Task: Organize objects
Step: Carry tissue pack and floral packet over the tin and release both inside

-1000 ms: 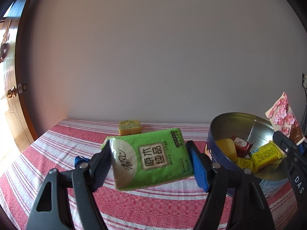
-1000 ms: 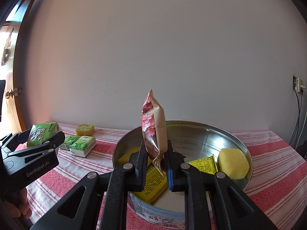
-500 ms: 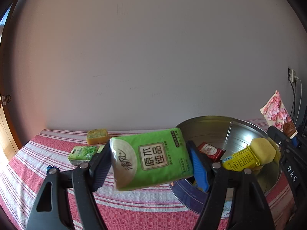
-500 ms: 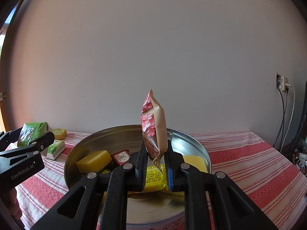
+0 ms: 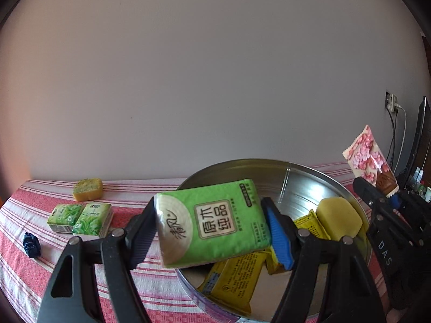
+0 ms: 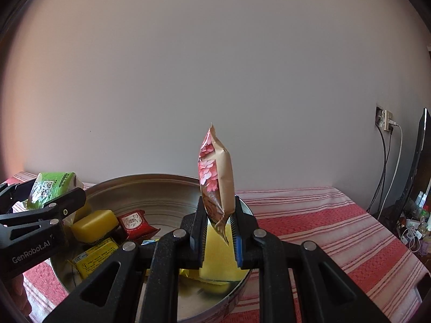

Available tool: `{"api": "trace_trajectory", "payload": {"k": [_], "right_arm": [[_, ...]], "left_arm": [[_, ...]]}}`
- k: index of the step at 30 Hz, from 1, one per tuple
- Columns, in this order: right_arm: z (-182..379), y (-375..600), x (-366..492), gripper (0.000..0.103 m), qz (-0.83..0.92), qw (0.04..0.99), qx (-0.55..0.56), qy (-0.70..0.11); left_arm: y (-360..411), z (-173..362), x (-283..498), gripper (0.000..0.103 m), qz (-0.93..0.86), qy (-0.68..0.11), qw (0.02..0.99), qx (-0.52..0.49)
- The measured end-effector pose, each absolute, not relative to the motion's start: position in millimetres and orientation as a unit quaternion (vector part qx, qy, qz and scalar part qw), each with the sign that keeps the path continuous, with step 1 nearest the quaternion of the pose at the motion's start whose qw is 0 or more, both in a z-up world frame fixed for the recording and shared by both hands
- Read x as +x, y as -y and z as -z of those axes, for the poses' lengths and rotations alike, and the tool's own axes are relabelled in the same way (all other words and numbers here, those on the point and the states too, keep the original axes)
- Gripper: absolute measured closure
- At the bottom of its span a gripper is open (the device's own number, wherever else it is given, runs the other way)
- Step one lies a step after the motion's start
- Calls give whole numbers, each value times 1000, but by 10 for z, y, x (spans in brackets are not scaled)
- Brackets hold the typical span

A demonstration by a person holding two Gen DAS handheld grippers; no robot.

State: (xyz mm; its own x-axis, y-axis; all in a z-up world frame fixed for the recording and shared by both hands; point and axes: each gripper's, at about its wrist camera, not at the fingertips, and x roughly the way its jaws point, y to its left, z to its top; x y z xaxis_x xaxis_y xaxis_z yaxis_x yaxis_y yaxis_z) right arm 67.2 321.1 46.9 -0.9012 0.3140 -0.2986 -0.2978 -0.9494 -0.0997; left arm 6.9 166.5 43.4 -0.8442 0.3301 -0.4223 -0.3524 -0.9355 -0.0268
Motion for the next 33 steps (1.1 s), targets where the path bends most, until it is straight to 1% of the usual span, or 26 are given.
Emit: {"api": "trace_trajectory", "payload": {"k": [5, 11, 33], "right_arm": [[-447, -3287, 608, 85, -971, 160, -177, 18], [-378, -3340, 498, 85, -965, 160, -208, 11], [-322, -3228, 461, 85, -963, 130, -234, 23]], "left_arm": [[-1829, -371, 60, 29, -955, -34, 194, -224], [-1875, -322, 40, 29, -952, -47, 186, -237], [-1941, -308, 114, 28, -952, -61, 167, -250]]}}
